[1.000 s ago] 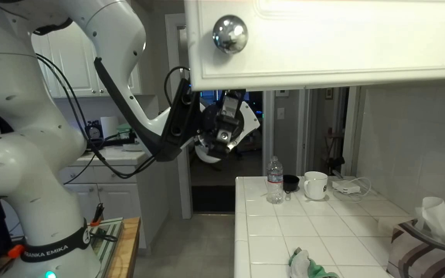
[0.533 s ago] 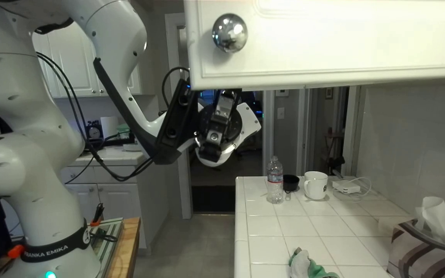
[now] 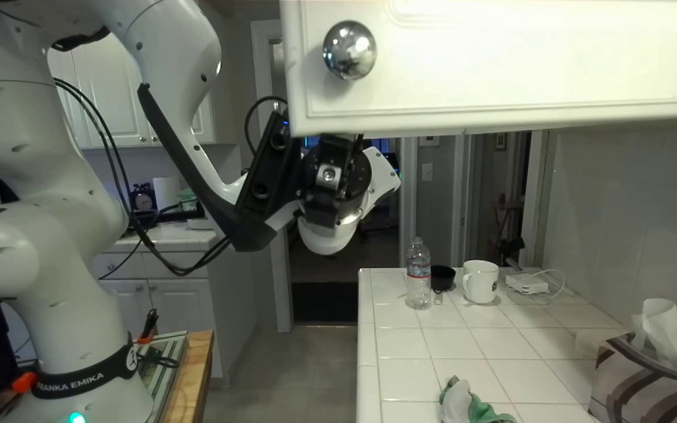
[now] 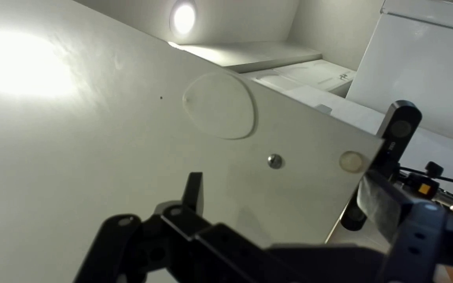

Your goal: Fully close the right part of the cabinet

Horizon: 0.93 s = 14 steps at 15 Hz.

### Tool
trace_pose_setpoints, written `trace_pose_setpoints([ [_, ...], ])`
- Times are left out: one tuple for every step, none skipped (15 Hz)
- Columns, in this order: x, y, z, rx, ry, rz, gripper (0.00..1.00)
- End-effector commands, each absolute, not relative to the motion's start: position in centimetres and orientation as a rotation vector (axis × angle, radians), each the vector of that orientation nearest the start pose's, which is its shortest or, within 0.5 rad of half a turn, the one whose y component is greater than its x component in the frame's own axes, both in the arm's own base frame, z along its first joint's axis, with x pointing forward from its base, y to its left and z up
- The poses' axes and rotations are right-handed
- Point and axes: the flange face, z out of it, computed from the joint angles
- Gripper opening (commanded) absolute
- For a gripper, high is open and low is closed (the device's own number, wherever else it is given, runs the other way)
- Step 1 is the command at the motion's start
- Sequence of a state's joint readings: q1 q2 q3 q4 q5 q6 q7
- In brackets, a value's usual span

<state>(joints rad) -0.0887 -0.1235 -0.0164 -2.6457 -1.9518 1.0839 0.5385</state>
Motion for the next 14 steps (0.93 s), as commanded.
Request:
trace_pose_setpoints([
  [37.4, -16.5, 41.0, 0.921, 0.104, -0.393, 1.00],
  [37.4, -16.6, 41.0, 0.922, 0.103, -0.395, 1.00],
  [37.4, -16.6, 40.9, 0.922, 0.102, -0.398, 1.00],
  [37.4, -16.7, 41.0, 0.923, 0.101, -0.400, 1.00],
  [37.4, -16.7, 41.0, 0.923, 0.099, -0.401, 1.00],
  [37.3, -16.8, 41.0, 0.922, 0.095, -0.405, 1.00],
  [37.2, -16.9, 40.9, 0.924, 0.093, -0.407, 1.00],
  [37.2, -17.1, 40.8, 0.930, 0.087, -0.415, 1.00],
  [37.2, -17.3, 40.5, 0.939, 0.084, -0.423, 1.00],
  [37.2, -17.5, 40.3, 0.952, 0.082, -0.429, 1.00],
  [37.1, -17.7, 40.2, 0.951, 0.079, -0.436, 1.00],
  [37.0, -17.8, 40.3, 0.954, 0.070, -0.438, 1.00],
  [36.8, -18.0, 40.6, 0.954, 0.065, -0.441, 1.00],
  [36.7, -18.1, 40.9, 0.952, 0.055, -0.442, 1.00],
])
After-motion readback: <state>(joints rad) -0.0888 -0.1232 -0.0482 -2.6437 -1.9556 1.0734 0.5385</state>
